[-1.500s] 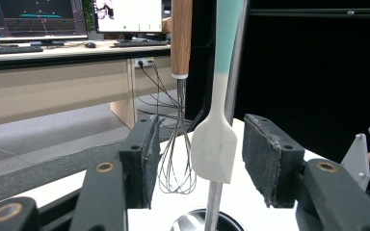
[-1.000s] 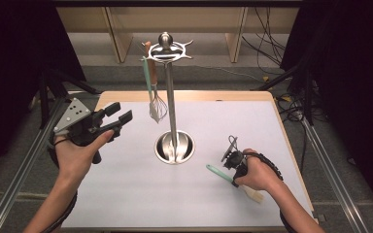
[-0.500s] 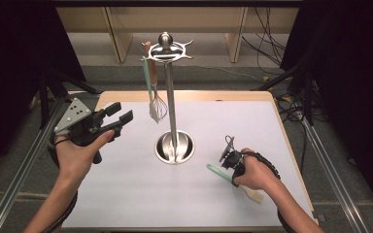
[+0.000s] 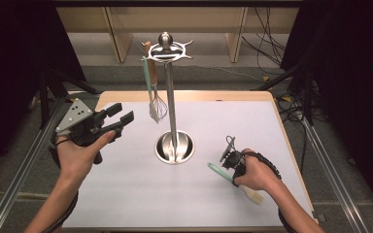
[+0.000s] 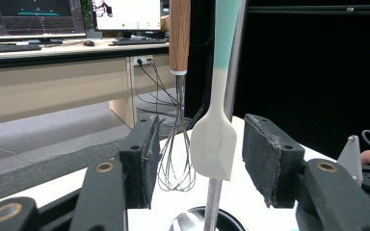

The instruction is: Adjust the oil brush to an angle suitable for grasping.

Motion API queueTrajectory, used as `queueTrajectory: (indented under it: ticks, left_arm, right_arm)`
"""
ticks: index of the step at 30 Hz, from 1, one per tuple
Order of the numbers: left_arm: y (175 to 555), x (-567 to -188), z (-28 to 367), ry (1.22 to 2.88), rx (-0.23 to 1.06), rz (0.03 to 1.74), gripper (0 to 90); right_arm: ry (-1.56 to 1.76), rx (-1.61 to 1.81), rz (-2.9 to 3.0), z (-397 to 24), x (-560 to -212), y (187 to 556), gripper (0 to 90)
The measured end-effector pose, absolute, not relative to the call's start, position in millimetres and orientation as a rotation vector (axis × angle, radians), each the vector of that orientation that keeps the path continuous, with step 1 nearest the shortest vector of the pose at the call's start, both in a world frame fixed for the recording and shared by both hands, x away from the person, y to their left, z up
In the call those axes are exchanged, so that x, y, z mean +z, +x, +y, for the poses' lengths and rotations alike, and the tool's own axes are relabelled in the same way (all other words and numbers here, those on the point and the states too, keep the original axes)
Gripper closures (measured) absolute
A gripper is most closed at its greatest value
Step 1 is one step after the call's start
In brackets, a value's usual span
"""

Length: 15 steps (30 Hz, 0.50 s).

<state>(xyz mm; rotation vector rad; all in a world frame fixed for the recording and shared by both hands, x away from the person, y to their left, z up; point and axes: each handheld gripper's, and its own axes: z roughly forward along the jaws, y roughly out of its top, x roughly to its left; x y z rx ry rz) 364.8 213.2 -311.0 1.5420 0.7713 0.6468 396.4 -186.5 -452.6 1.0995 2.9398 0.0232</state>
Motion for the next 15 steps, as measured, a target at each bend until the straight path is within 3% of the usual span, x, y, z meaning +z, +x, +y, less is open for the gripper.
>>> queueTrajectory:
  ticks: [15]
  left_arm:
    - [364.3,-310.6,212.9,1.54,0.648,0.773,46.8]
  right_arm:
    - [1.165,0.344,2.831,-202.7,-438.8,382.2,83.4]
